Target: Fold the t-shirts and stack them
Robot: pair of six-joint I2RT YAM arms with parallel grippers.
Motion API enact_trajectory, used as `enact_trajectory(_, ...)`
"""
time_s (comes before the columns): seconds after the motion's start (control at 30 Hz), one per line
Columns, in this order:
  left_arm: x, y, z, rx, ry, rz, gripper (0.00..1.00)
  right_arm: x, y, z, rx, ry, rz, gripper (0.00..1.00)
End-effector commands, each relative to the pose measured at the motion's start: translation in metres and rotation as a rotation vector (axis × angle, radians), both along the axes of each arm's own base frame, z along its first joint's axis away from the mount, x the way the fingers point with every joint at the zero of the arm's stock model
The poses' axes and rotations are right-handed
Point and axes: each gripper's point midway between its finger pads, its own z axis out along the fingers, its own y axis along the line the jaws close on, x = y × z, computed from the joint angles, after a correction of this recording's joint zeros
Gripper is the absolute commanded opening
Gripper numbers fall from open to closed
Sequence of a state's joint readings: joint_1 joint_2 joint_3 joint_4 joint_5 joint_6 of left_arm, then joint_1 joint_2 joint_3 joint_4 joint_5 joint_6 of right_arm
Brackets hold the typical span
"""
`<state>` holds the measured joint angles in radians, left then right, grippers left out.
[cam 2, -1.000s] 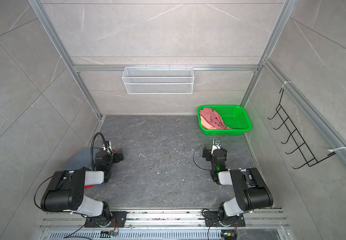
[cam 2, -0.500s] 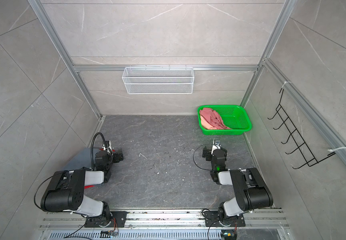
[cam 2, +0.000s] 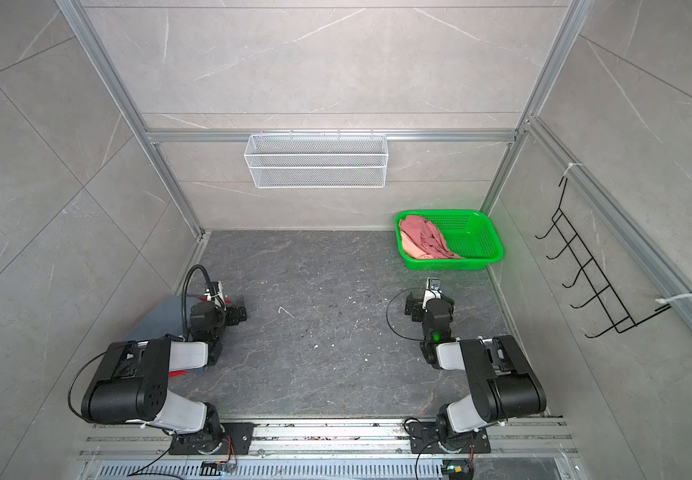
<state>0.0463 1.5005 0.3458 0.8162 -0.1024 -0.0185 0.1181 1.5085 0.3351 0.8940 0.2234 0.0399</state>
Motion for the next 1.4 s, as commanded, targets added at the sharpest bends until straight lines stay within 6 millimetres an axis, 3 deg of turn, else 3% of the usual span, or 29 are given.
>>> enact_trajectory(0.0, 0.007, 0.002, 0.012, -0.005, -0.041, 0.002, 1.00, 0.004, 0.002, 0.007, -0.006, -0.022, 0.010, 1.00)
enact_trajectory(0.1, 0.007, 0.001, 0.012, -0.006, -0.044, -0.001, 1.00, 0.010, 0.019, 0.012, -0.030, 0.043, 0.102, 1.00)
enact_trajectory(0.2, 0.009, -0.004, 0.025, -0.005, -0.040, -0.031, 1.00, 0.009, 0.027, 0.034, -0.054, 0.058, 0.131, 1.00)
enact_trajectory(0.37, -0.004, -0.016, 0.083, -0.101, -0.008, -0.003, 1.00, -0.014, 0.047, 0.083, 0.078, 0.022, 0.195, 1.00)
enact_trajectory(0.47, -0.017, -0.042, 0.119, -0.289, -0.036, -0.051, 1.00, -0.033, 0.066, 0.105, 0.215, 0.067, 0.254, 1.00)
enact_trajectory(0.67, -0.064, -0.125, 0.151, -0.718, 0.087, -0.255, 1.00, -0.084, 0.119, 0.134, 0.469, 0.194, 0.397, 1.00)
enact_trajectory(0.83, -0.107, -0.175, 0.149, -0.908, 0.188, -0.352, 1.00, -0.120, 0.153, 0.135, 0.629, 0.281, 0.461, 1.00)
enact_trajectory(1.03, -0.141, -0.210, 0.132, -1.014, 0.283, -0.364, 1.00, -0.143, 0.198, 0.093, 0.810, 0.395, 0.475, 1.00)
enact_trajectory(1.17, -0.150, -0.224, 0.124, -1.049, 0.267, -0.337, 1.00, -0.153, 0.229, 0.081, 0.817, 0.429, 0.482, 1.00)
enact_trajectory(1.37, -0.148, -0.256, 0.128, -1.068, 0.257, -0.396, 1.00, -0.169, 0.275, 0.089, 0.767, 0.410, 0.518, 1.00)
